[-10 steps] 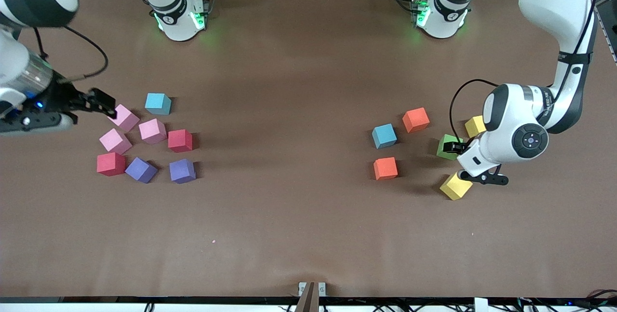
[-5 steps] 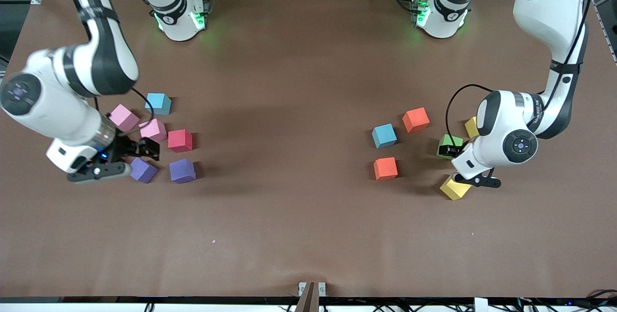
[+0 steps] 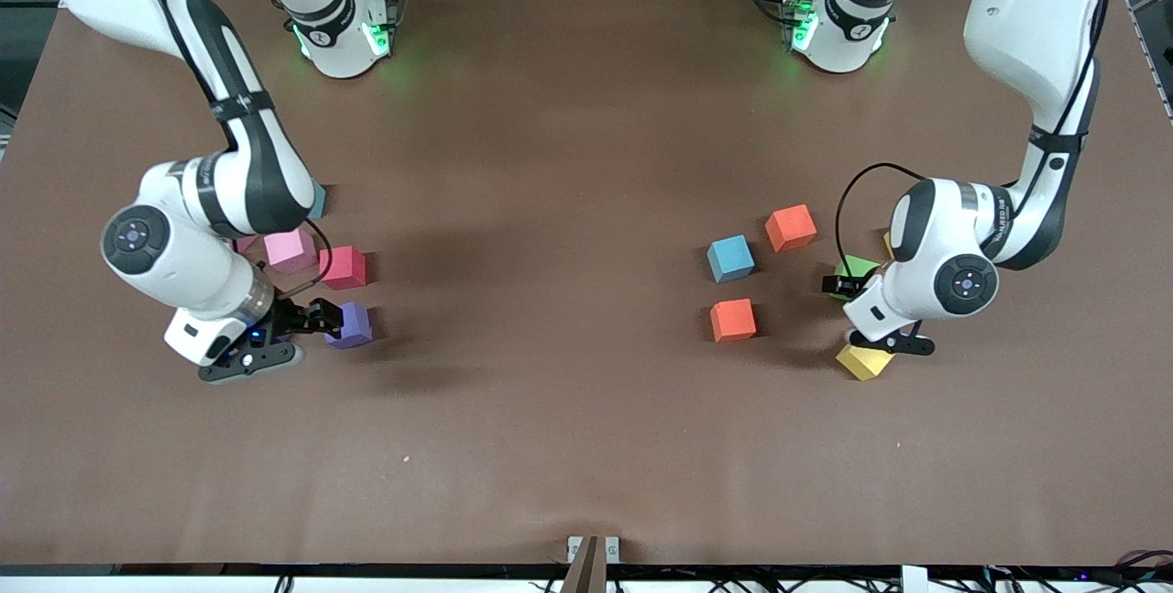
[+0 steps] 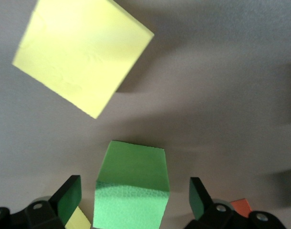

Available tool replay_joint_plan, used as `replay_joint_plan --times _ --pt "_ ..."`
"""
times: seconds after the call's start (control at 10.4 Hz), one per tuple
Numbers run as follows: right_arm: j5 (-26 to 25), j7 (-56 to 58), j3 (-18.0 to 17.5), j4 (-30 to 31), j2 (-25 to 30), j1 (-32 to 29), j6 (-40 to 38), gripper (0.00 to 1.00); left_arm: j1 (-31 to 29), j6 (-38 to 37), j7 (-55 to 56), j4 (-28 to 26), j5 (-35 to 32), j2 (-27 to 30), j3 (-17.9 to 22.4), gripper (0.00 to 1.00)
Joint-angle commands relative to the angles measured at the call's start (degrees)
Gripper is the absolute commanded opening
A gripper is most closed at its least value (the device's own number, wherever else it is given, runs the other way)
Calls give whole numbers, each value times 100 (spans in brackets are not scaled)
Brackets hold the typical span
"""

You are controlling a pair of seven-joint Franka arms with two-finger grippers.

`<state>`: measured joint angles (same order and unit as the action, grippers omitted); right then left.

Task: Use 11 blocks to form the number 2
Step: 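Grasp the green cube with the left gripper while the right gripper grasps purple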

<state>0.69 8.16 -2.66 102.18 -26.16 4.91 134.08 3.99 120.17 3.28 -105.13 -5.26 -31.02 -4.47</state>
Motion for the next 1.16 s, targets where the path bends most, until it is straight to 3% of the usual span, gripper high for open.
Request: replay_joint_plan --times 0.0,0.19,0.29,0.39,0.48,0.87,1.06 --pt "-51 107 -42 537 -82 -77 756 100 40 77 76 -33 -71 -149 7 100" --pt "-51 220 -33 750 -169 -104 777 100 40 77 7 -33 -124 -237 7 100" --pt "-60 387 -33 751 -265 -130 786 100 49 68 6 -33 -186 -246 7 87" --pt "-51 519 -33 751 -336 -139 821 100 49 51 6 -33 -195 -238 7 47" --pt "-51 581 -33 751 -398 -139 847 100 92 7 6 -7 -195 -194 7 36" --pt "-34 573 -33 821 -592 -86 954 100 671 -634 680 247 -99 210 -28 35" --pt "-25 538 -42 848 -513 -77 909 100 822 -1107 1216 632 76 220 -368 36"
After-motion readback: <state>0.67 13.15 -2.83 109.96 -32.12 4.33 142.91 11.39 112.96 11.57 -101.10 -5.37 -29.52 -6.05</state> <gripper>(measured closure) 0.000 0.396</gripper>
